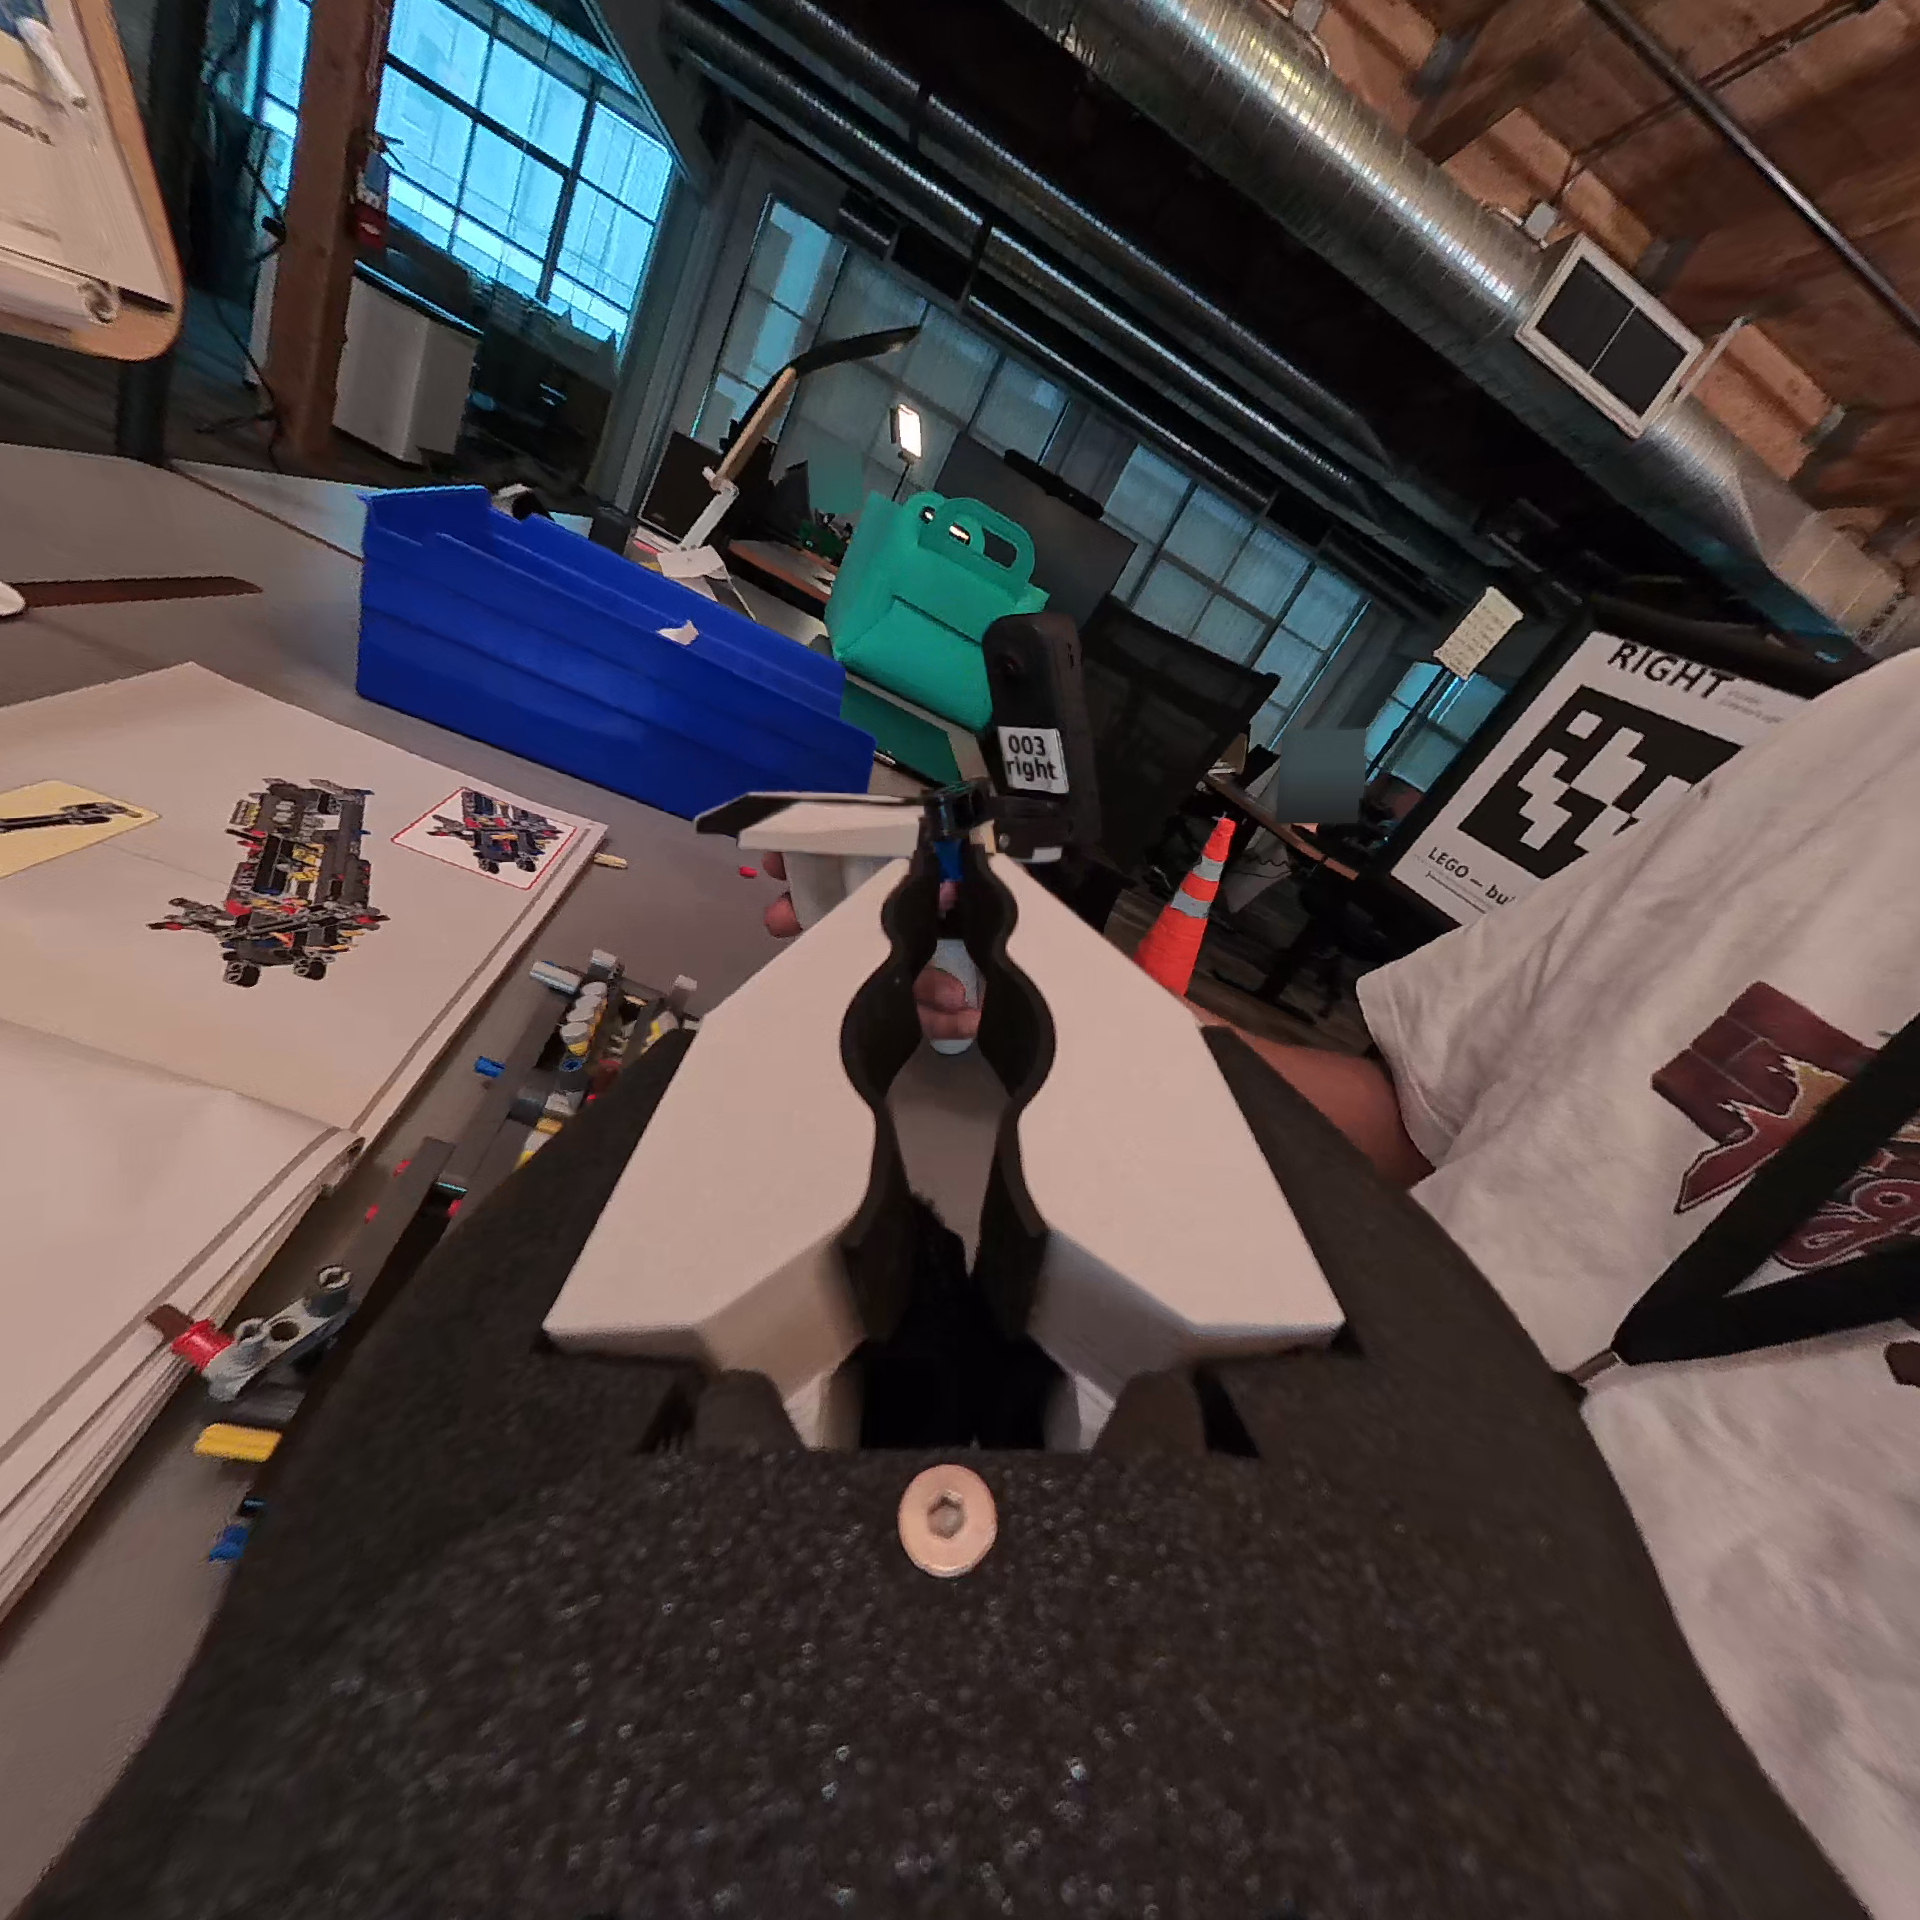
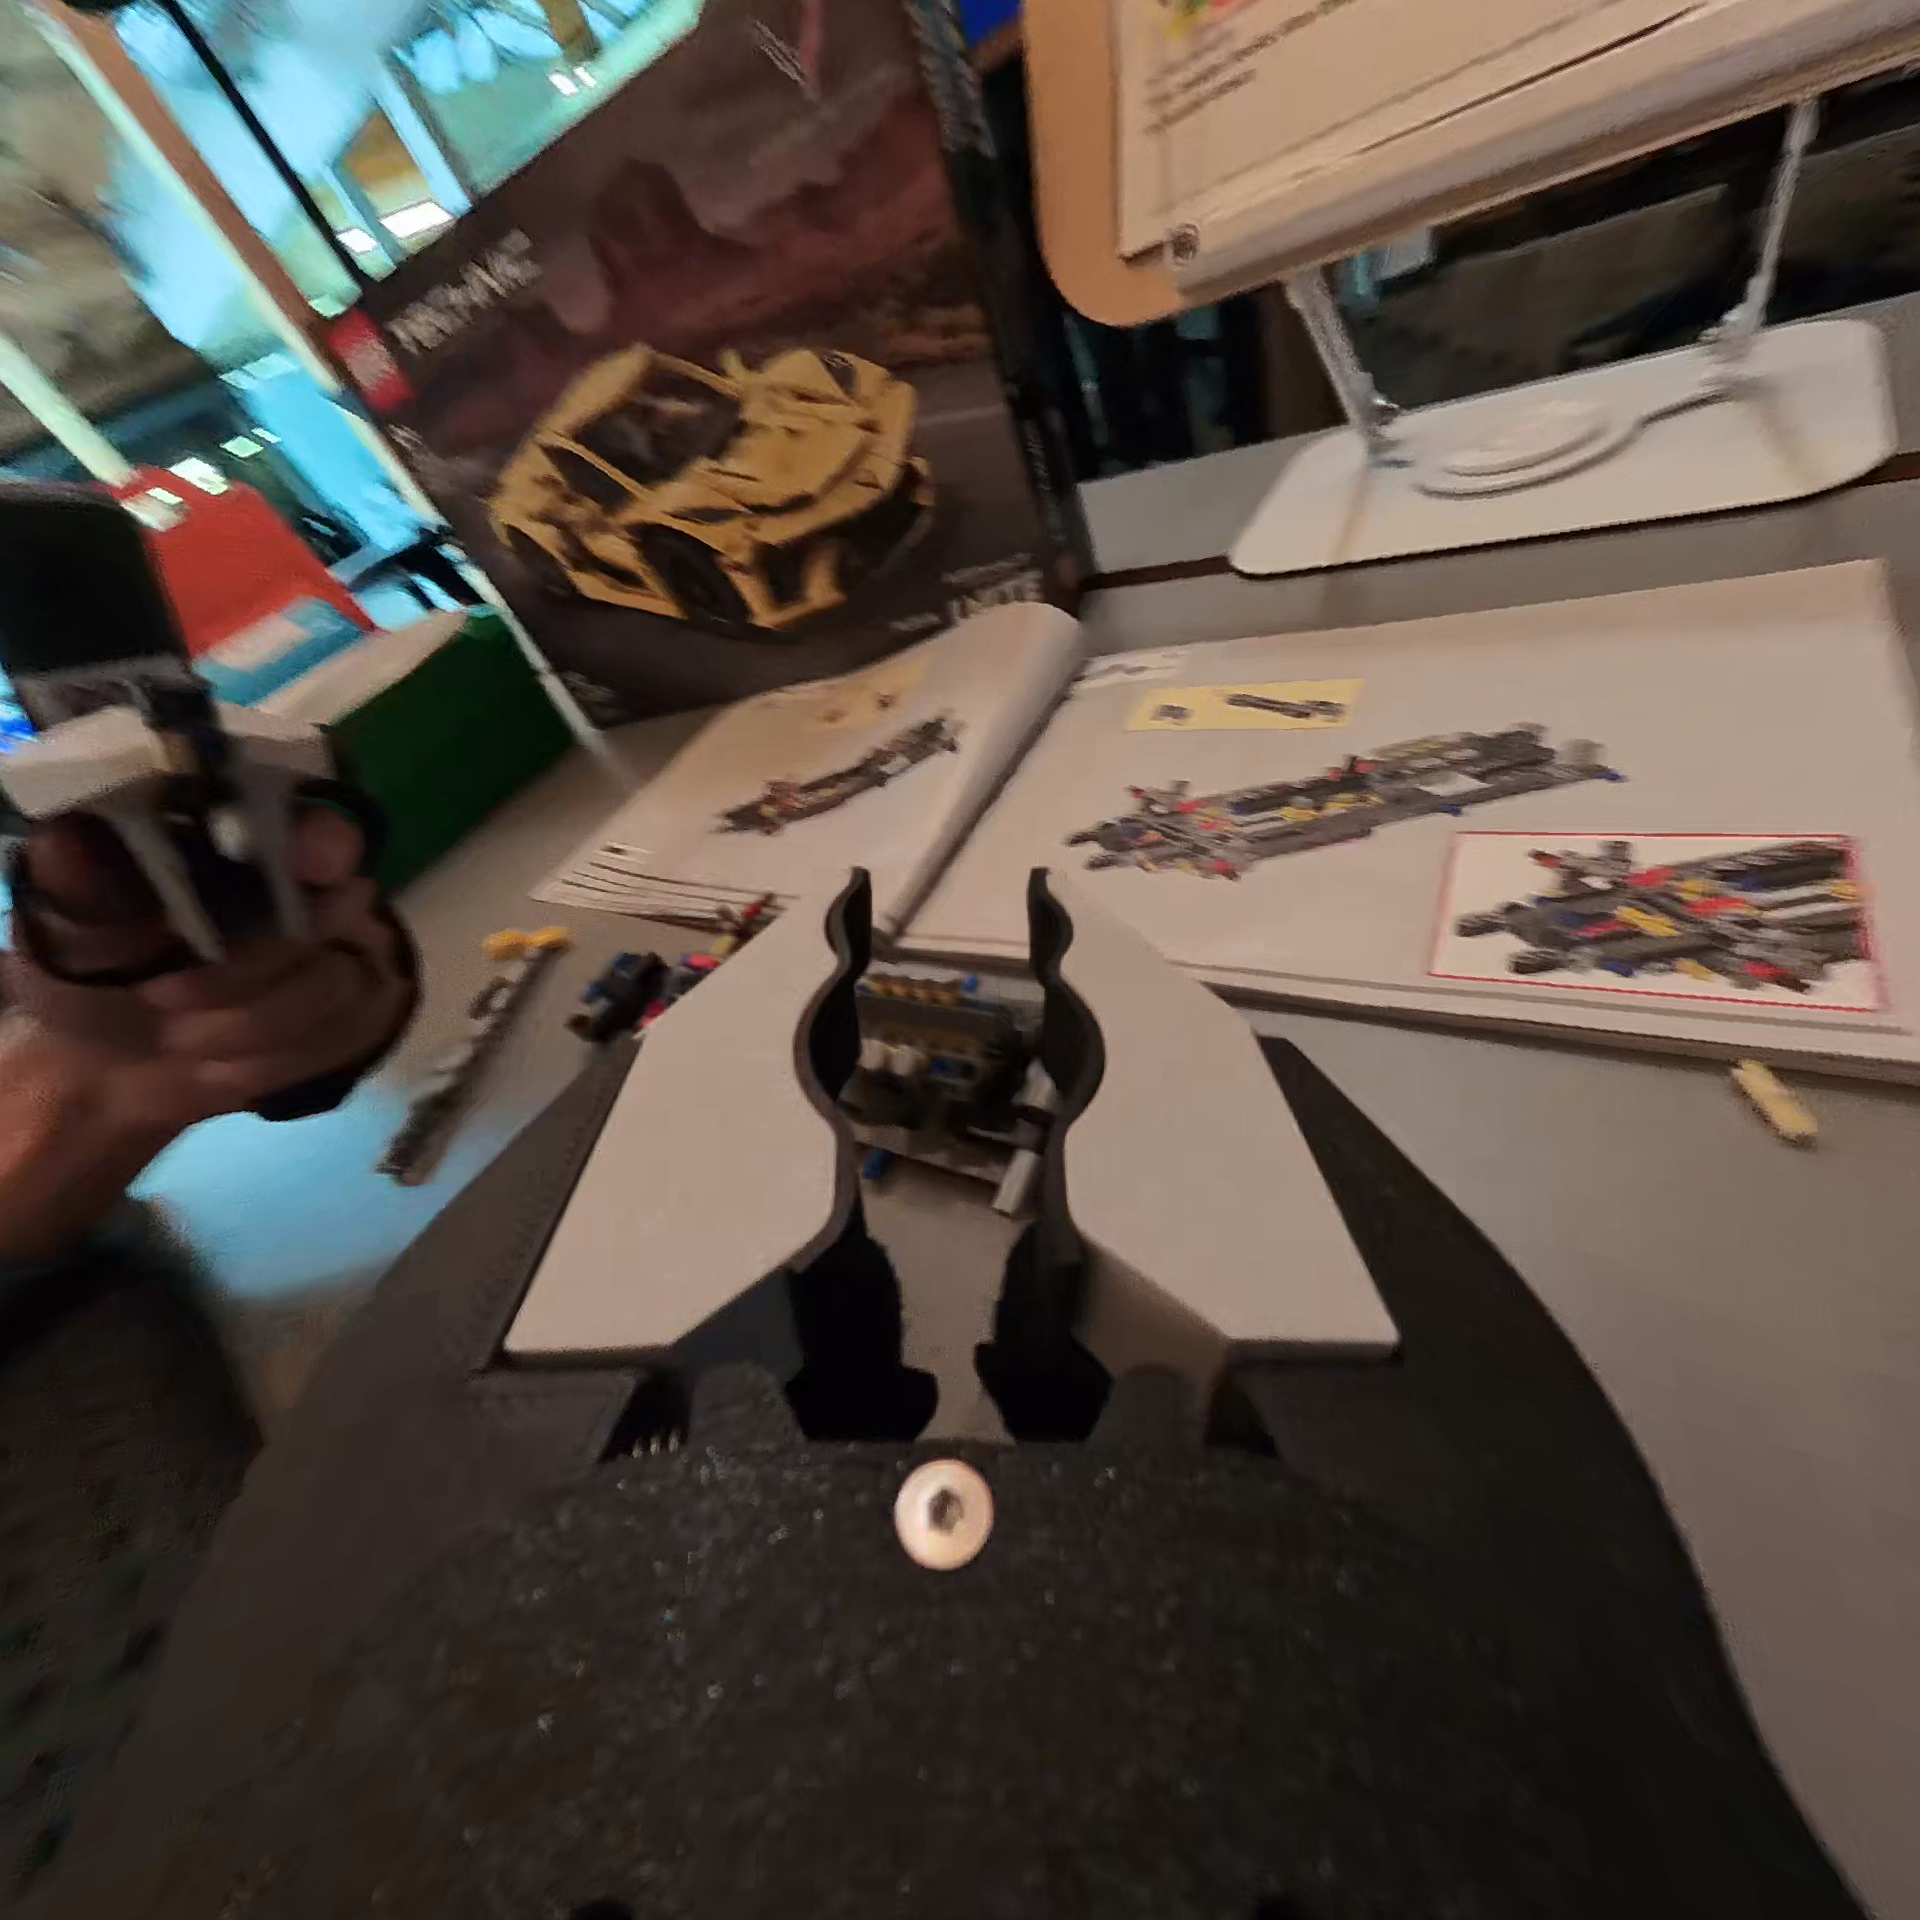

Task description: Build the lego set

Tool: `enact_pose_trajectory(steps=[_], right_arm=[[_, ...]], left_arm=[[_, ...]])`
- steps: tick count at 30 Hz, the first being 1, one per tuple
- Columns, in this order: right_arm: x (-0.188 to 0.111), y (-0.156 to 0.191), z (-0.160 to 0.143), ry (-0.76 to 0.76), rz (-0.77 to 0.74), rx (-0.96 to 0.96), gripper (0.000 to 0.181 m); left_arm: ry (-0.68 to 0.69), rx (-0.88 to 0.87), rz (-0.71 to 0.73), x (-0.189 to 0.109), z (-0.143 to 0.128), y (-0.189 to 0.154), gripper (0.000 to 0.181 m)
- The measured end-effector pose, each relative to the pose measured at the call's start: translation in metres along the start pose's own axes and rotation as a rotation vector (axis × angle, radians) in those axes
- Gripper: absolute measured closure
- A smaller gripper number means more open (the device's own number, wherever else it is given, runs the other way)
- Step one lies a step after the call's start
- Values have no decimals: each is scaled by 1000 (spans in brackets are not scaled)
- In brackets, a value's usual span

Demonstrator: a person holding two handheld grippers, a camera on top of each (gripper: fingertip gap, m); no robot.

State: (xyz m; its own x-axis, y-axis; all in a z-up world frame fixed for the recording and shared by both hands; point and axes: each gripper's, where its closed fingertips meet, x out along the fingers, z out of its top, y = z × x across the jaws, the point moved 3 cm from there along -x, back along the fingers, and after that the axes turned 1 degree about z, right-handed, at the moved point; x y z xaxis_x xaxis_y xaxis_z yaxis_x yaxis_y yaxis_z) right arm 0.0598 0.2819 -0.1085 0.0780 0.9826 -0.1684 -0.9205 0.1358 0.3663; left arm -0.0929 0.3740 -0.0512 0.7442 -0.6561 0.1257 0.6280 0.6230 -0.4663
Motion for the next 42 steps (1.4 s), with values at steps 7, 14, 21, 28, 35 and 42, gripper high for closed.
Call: enact_pose_trajectory(steps=[7, 14, 21, 28, 35, 42], right_arm=[[4, 3, -7, 48, 0, -33, 155], [-1, 47, 6, -7, 309, -27, 157], [6, 87, -14, 129, 526, -67, 164], [7, 99, -27, 200, 592, -82, 168], [8, 94, -30, 225, 562, -134, 175], [7, 48, -11, 133, 341, -30, 175]], left_arm=[[29, -20, 45, 3, -8, 12, 178], [145, 112, 193, 9, -23, 24, 178], [327, 351, 239, 22, -50, 18, 178], [384, 418, 199, 31, -63, 9, 178], [388, 432, 239, 35, -67, 12, 178], [675, 399, 335, 46, -114, 14, 143]])
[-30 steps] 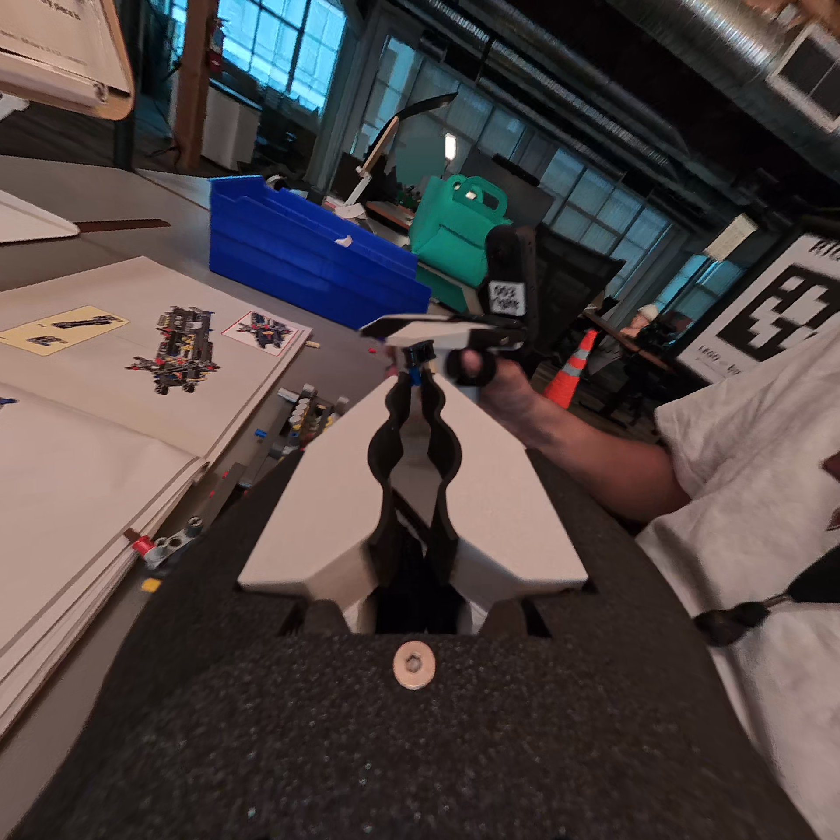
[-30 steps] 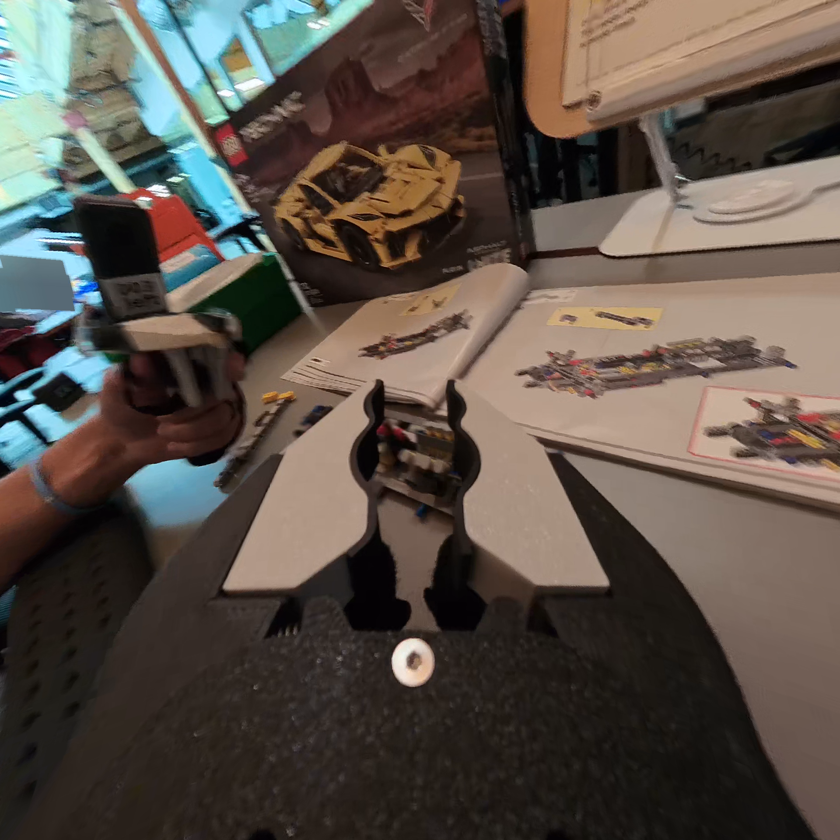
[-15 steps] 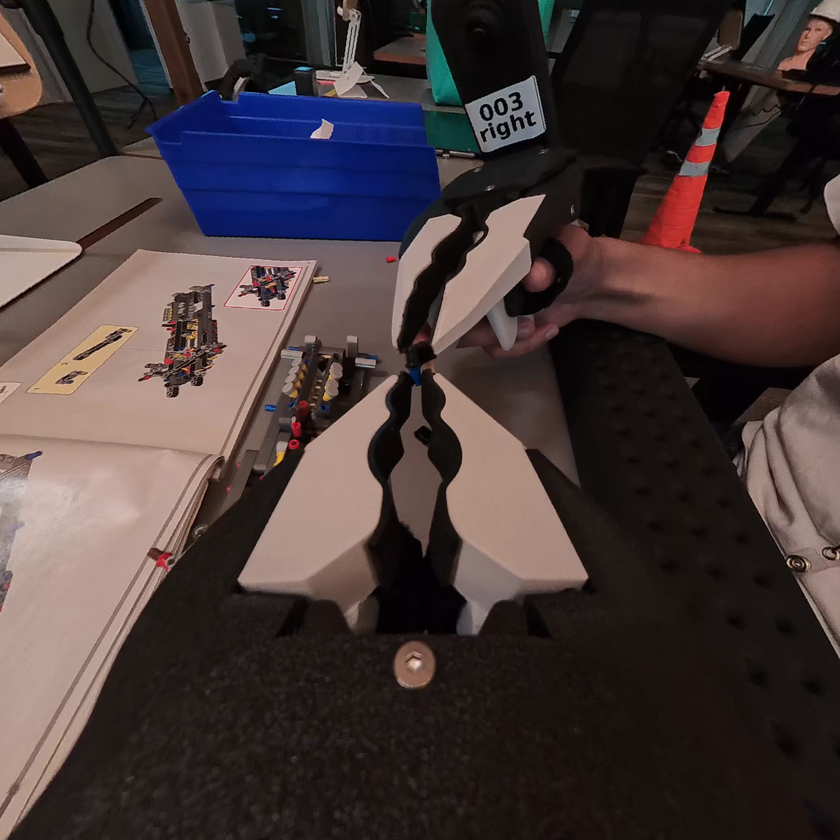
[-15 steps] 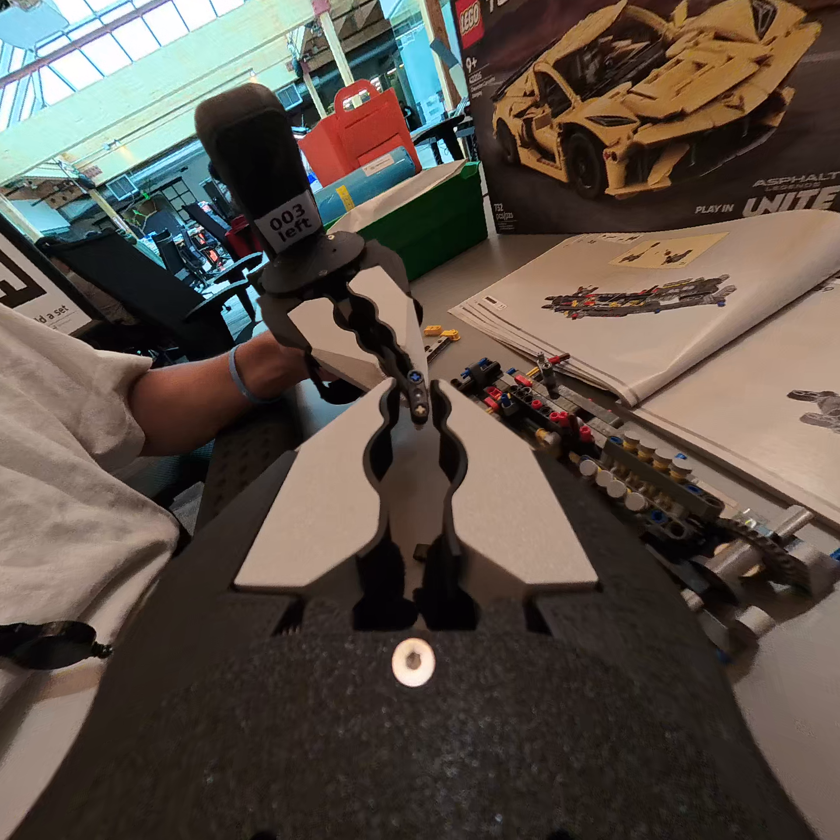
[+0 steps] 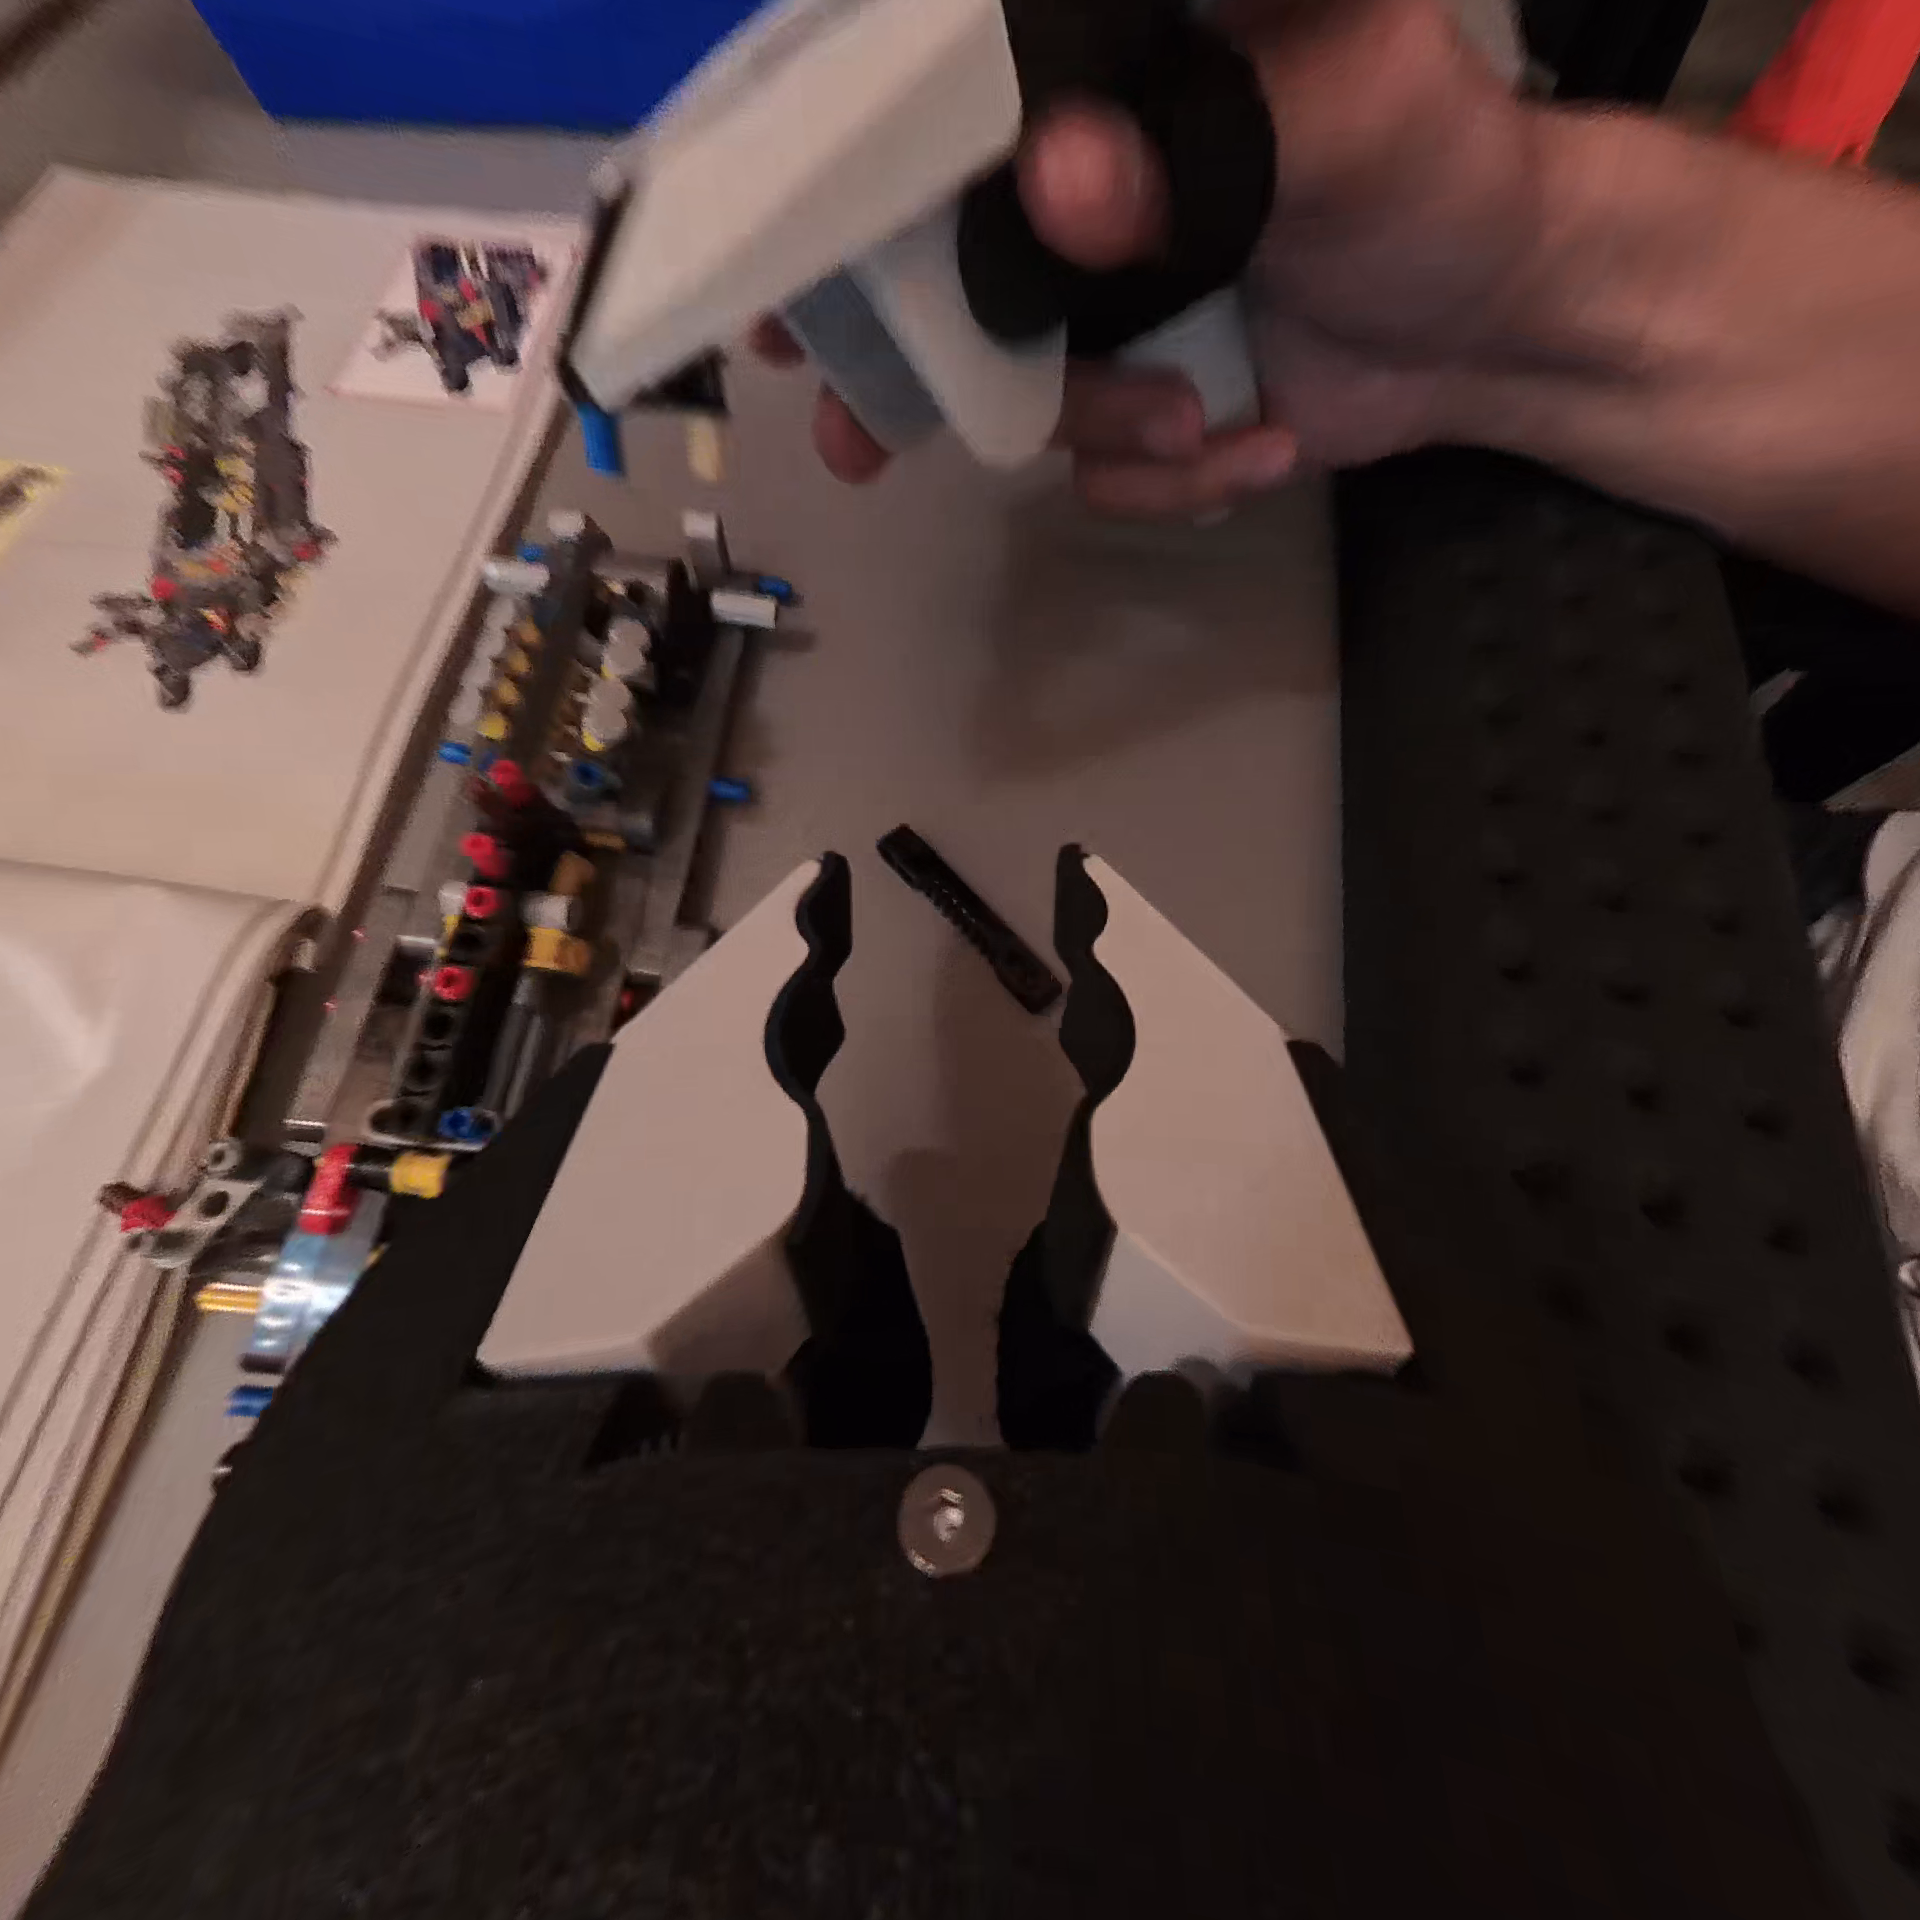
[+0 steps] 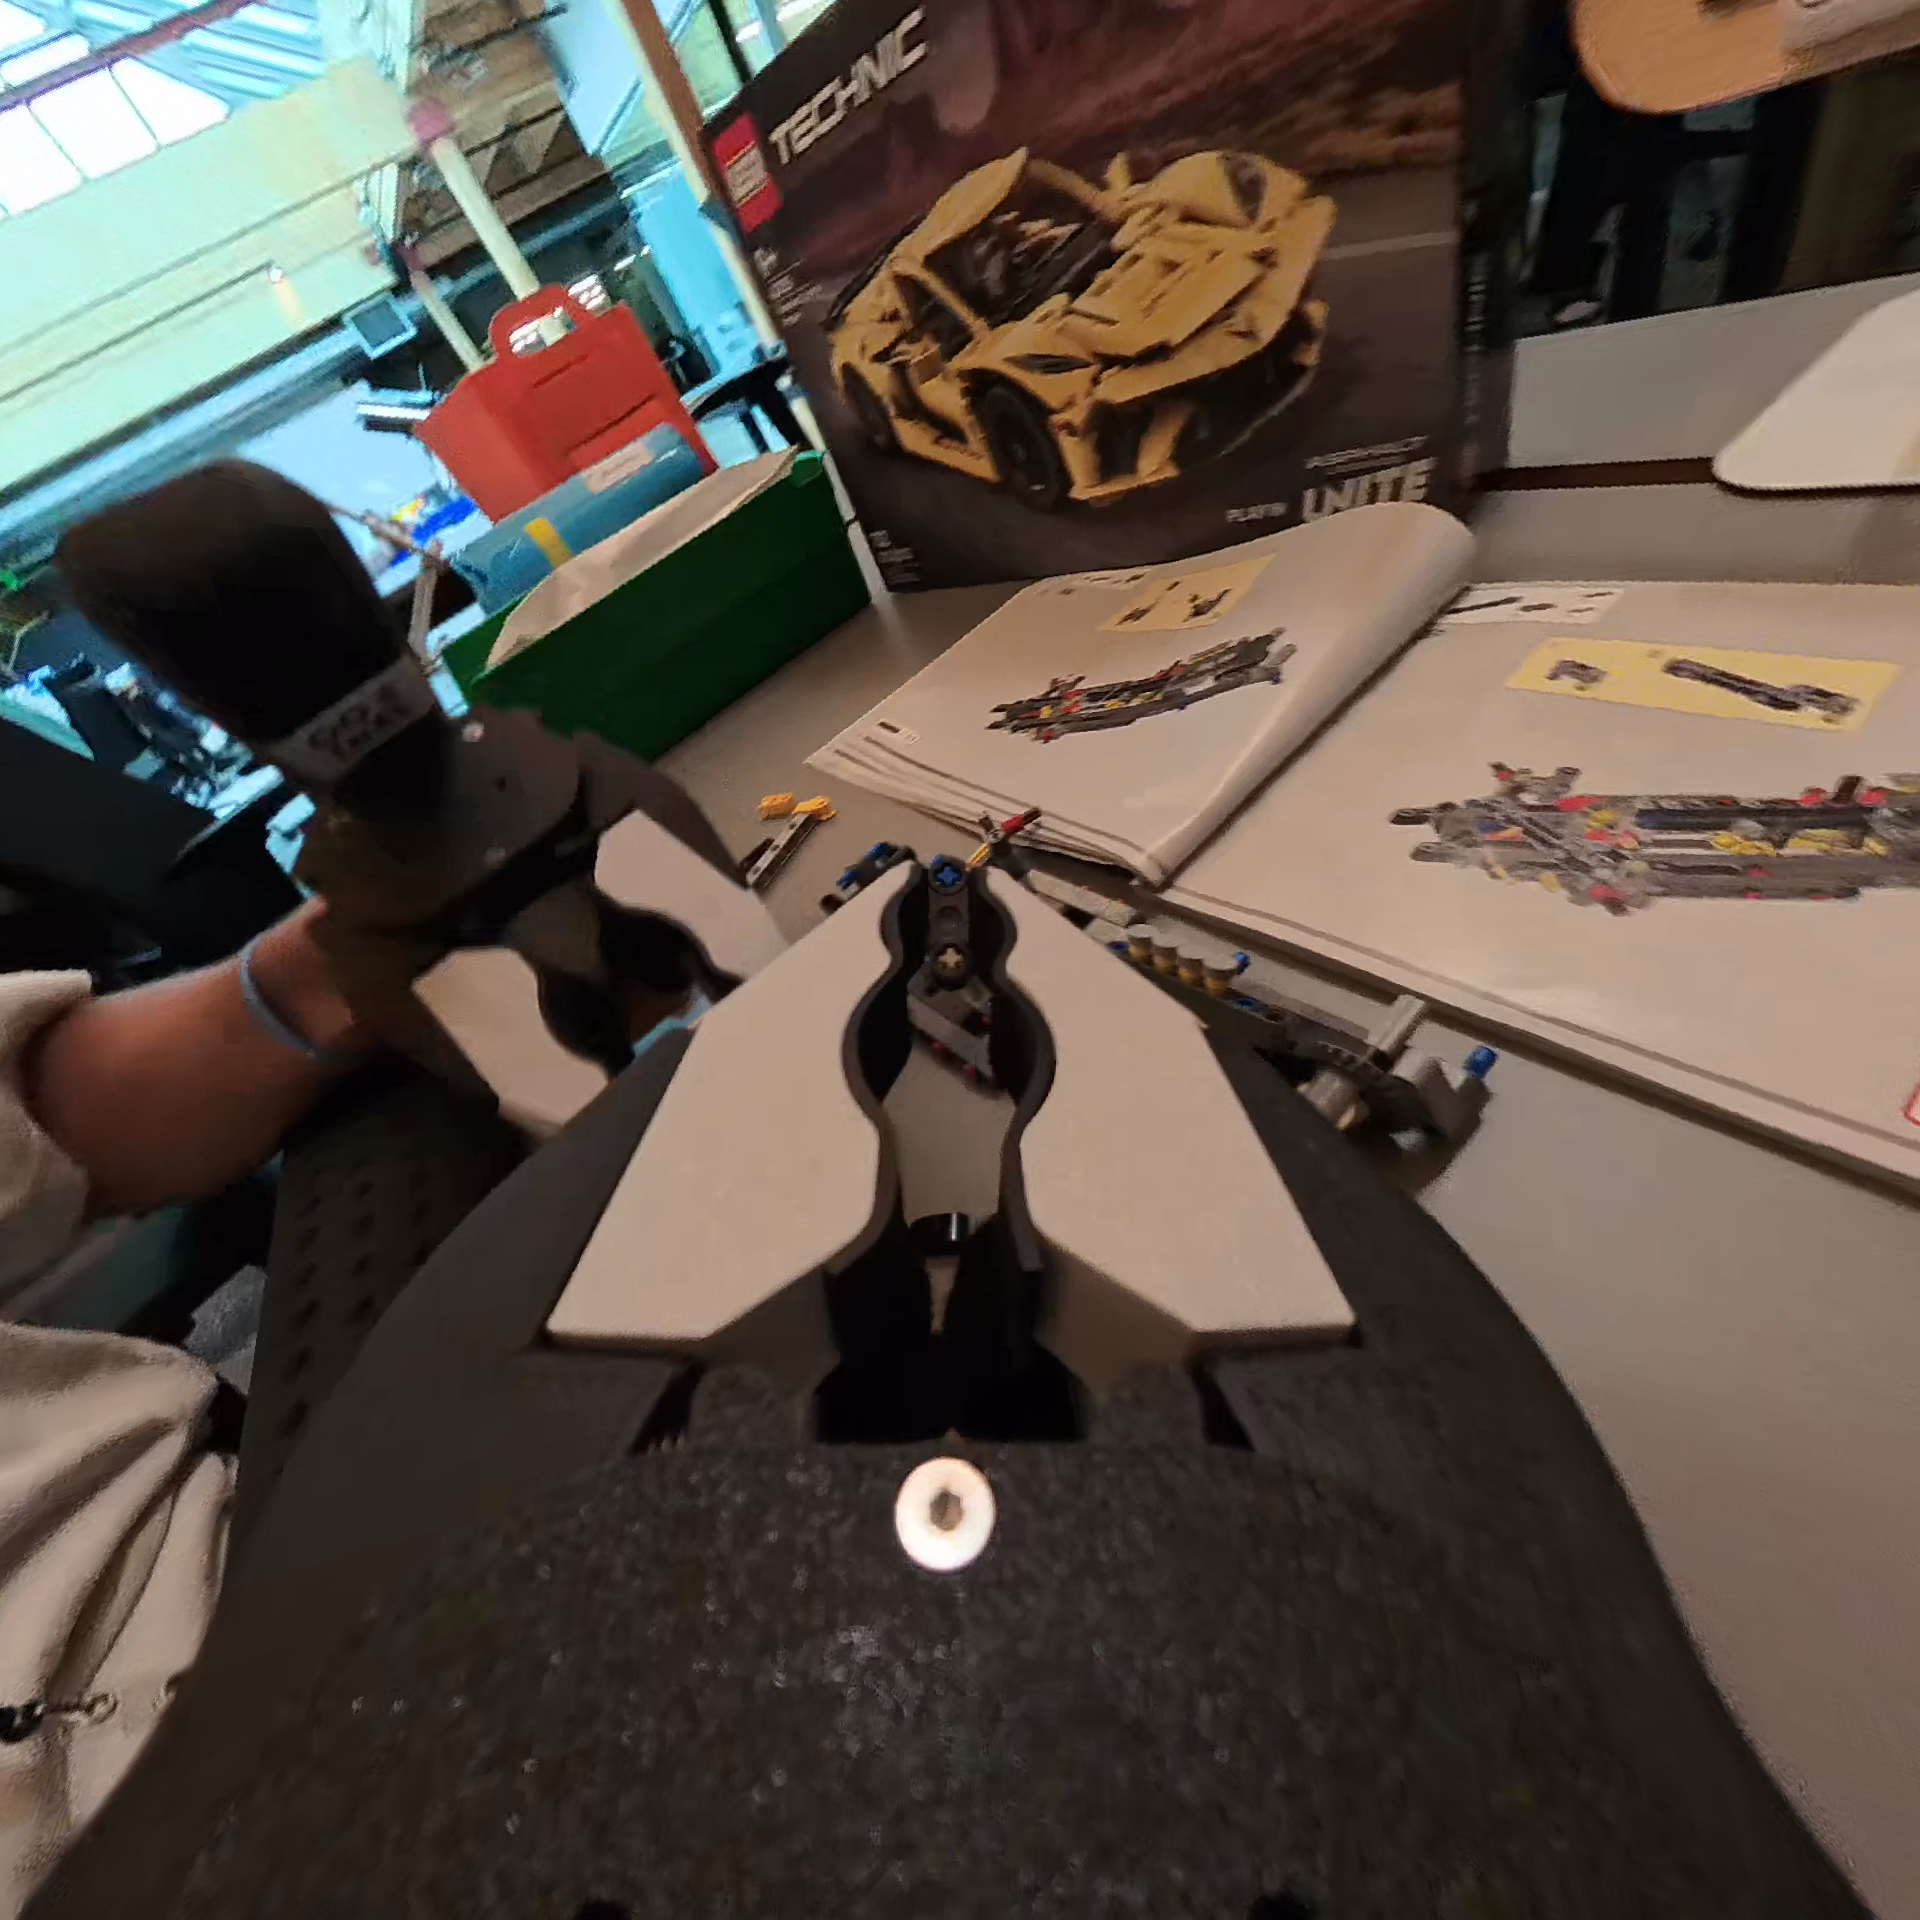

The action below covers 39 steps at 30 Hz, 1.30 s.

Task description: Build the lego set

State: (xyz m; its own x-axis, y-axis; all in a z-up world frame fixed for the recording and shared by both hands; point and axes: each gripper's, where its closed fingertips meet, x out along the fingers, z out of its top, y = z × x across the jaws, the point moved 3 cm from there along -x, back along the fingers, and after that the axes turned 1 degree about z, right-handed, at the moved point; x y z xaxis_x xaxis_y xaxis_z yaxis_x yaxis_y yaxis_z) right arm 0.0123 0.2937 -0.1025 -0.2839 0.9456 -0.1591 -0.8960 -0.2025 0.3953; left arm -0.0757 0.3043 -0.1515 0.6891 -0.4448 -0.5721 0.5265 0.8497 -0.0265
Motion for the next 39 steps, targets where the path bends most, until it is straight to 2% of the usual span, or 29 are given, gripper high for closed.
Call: enact_pose_trajectory(steps=[4, 13, 18, 24, 28, 34, 37, 39], right_arm=[[-3, -5, 2, -27, -26, 12, 175], [-1, -5, -1, -23, -46, -4, 175], [-6, -12, 4, -62, -49, 55, 175], [-10, -14, 8, -93, -31, 100, 175], [-12, -14, 9, -104, -28, 108, 175], [-18, -17, 14, -141, -17, 145, 175], [-20, -18, 16, -155, -6, 168, 175], [-22, -20, 16, -163, -11, 172, 175]], left_arm=[[144, -18, 57, 19, -19, 0, 125], [160, 64, 64, 12, -22, 2, 156], [162, -47, -23, 1, -24, -6, 161], [232, -77, -20, 7, -32, -17, 160], [209, -109, -172, 18, -24, -46, 156], [200, 139, -95, -1, -10, -7, 149], [208, 201, -193, 7, -6, 3, 138], [249, 208, -245, 18, -9, 3, 142]])
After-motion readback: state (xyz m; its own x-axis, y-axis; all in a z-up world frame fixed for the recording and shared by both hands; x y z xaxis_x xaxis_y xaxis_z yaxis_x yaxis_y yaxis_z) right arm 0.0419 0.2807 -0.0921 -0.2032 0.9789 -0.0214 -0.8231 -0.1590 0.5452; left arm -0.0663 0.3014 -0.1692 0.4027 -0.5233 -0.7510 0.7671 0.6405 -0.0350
